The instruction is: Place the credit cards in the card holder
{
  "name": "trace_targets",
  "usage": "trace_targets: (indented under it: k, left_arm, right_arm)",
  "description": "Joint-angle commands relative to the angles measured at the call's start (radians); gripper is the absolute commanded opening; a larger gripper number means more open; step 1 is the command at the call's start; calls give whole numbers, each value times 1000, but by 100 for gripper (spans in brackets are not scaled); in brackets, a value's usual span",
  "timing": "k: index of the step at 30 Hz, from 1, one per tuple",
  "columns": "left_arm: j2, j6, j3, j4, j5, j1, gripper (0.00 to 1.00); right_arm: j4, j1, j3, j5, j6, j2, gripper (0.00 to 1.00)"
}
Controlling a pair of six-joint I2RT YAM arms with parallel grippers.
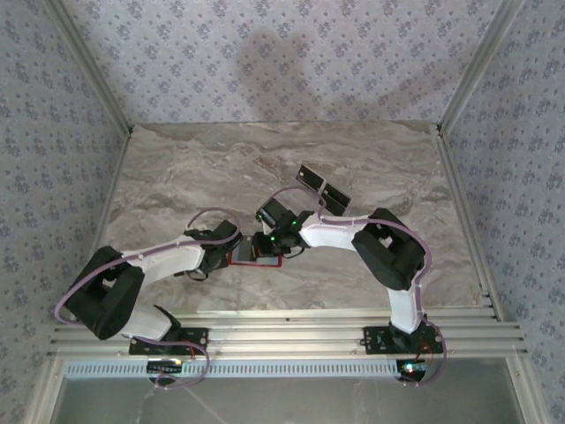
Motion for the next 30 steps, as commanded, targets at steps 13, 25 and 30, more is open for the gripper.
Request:
trace_targets:
  k: [13,25,30]
  left_arm:
    - [38,4,16,129,157,-43,100]
    - [7,22,50,95,158,-44,100]
    - [-35,34,63,58,146,-45,100]
  right_arm:
    - [-4,14,99,-37,21,49,4]
    - [12,-18,-113,32,10,-72,4]
    - [9,-25,-196,31,-9,-90,3]
